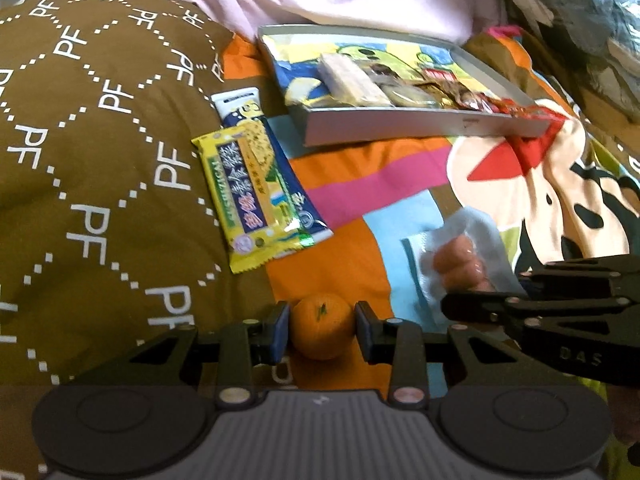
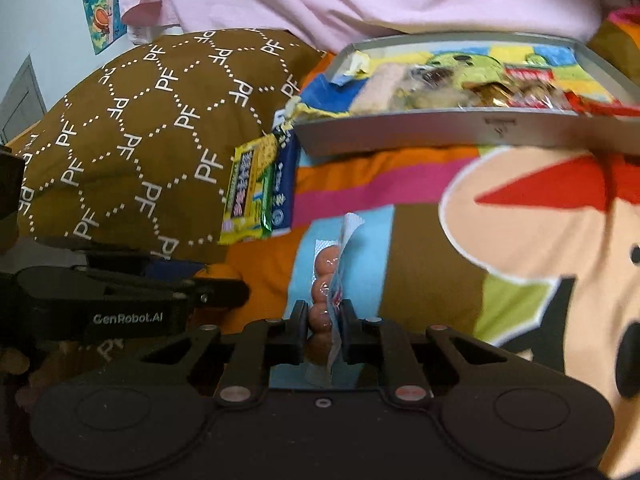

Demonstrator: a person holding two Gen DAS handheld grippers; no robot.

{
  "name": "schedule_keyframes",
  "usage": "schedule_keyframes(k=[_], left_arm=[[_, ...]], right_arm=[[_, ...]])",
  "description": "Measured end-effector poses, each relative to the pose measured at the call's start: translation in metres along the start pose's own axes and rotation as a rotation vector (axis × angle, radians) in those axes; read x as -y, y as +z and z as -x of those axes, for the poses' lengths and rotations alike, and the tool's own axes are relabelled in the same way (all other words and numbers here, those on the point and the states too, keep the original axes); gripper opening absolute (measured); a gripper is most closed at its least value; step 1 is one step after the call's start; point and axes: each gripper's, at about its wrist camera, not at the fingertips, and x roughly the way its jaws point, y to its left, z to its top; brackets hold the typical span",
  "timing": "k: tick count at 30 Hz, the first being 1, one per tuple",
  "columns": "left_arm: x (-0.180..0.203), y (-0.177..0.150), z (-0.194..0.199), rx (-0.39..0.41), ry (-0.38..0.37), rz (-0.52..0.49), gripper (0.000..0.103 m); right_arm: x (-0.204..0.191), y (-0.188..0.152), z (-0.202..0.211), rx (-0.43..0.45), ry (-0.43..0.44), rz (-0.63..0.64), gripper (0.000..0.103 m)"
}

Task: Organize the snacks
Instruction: 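Grasp the orange mandarin with the left tool while the right tool grasps the sausage packet, then carry the mandarin and sausage packet toward the grey tray with both tools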

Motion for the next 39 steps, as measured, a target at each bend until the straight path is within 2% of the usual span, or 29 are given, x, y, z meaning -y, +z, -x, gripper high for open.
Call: schedule_keyframes(k=[9,26,32,39], left_arm=[[0.019,-0.014,0.003,-0.041,0.008,-0.022,0.038],[0.042,-0.031,0.022,-0.092,0.02,-0.014,0.038],[0.048,-0.033,0.032,-0.068,0.016,0.028,0.038],[0.059,-0.03,0.042,-0.009,0.008,0.01,0.038]], right_arm=[[0.01,-0.026,0.023,-0.035,0.011,-0.01,0.017],[-0.004,-0.045,0.046,0.008,0.005,0.071,0.016],[-0.011,-0.052,0.061,0.056,-0.003,0.118,0.016],[-0.005,-0.052,0.078,0.108,-0.014,0.12,0.016]])
